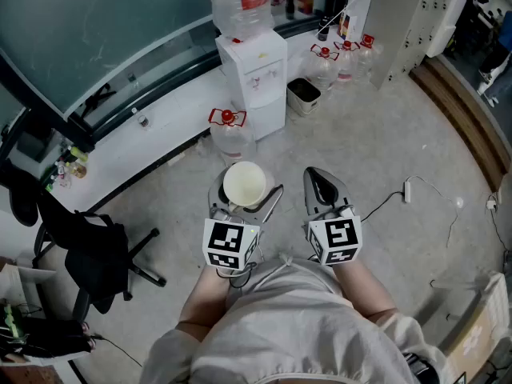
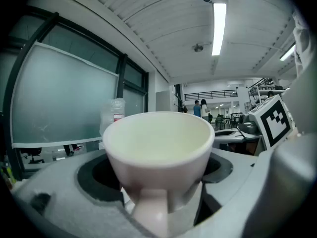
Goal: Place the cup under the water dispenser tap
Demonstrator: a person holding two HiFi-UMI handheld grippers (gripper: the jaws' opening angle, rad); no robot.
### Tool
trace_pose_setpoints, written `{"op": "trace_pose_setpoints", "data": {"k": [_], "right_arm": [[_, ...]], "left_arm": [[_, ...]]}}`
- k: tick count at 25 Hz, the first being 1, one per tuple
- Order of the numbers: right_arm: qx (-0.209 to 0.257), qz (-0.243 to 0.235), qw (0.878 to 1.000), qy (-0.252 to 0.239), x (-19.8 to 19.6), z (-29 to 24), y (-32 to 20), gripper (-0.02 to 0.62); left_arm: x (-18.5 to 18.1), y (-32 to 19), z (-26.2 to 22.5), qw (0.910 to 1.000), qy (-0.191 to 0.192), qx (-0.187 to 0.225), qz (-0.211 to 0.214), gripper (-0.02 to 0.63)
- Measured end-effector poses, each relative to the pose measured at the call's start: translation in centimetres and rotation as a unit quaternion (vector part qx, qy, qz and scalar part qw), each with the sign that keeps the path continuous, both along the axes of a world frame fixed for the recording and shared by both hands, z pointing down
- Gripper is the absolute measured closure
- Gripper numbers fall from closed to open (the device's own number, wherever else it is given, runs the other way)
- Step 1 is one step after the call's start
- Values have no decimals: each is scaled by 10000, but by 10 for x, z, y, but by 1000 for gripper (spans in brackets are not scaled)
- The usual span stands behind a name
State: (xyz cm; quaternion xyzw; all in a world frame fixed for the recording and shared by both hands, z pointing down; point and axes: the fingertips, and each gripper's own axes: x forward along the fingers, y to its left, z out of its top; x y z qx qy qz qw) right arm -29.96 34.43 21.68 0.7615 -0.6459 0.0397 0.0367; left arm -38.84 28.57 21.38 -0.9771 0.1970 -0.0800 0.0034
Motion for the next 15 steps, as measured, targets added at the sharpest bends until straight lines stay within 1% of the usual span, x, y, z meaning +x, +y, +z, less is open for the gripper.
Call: {"op": "trace_pose_setpoints", "data": {"k": [4, 9, 13, 15], "right_arm": [[-23, 111, 9999, 27, 4, 1, 0, 568], [-101, 116, 9999, 50, 4, 7, -4, 568], [-168, 47, 9995, -251, -1, 17, -8, 568], [-212, 53, 9992, -323, -1, 23, -9, 568]], "left_arm": [[0, -1, 2, 10000, -2, -28, 4, 140], [2, -3, 9, 9999, -38, -81, 49, 140], [3, -5, 15, 9998, -57, -177, 55, 140], [3, -6, 19, 9996, -89, -245, 62, 140]]}}
